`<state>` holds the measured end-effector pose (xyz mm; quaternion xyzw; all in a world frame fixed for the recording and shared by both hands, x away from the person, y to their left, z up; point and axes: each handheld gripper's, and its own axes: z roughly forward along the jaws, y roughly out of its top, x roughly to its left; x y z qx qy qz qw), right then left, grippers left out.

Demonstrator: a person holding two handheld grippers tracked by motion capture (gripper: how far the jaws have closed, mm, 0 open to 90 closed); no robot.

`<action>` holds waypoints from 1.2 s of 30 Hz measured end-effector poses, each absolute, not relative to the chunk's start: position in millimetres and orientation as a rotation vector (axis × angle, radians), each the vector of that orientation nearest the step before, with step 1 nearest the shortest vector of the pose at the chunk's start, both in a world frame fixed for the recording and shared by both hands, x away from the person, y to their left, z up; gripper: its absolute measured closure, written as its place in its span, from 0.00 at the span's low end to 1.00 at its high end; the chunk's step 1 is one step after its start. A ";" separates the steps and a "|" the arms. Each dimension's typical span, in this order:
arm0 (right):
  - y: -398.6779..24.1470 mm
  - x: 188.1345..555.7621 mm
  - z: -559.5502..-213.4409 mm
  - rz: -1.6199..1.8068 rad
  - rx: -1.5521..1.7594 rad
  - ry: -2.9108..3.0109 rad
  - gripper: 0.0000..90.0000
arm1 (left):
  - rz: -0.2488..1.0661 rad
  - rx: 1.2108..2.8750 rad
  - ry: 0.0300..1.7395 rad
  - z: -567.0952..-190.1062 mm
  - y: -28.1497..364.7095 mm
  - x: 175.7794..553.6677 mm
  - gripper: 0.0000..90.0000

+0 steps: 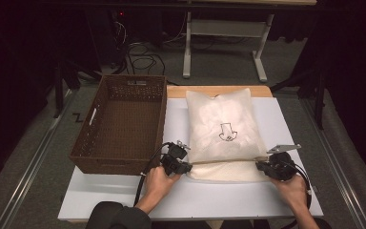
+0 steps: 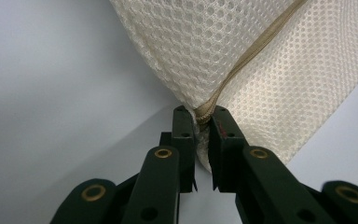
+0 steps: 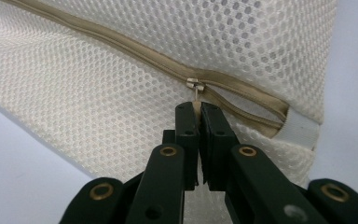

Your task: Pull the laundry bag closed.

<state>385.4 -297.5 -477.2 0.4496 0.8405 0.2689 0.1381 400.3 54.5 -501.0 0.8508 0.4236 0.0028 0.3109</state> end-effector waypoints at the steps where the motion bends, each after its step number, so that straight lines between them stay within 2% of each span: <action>1: -297.9 385.5 -476.9 0.776 1.300 2.430 0.97 | 0.008 2.247 1.118 -501.0 54.5 400.3 0.90; 36: -315.7 387.0 -474.8 0.776 1.354 2.385 0.97 | -0.002 2.239 1.119 -501.7 55.3 400.7 0.90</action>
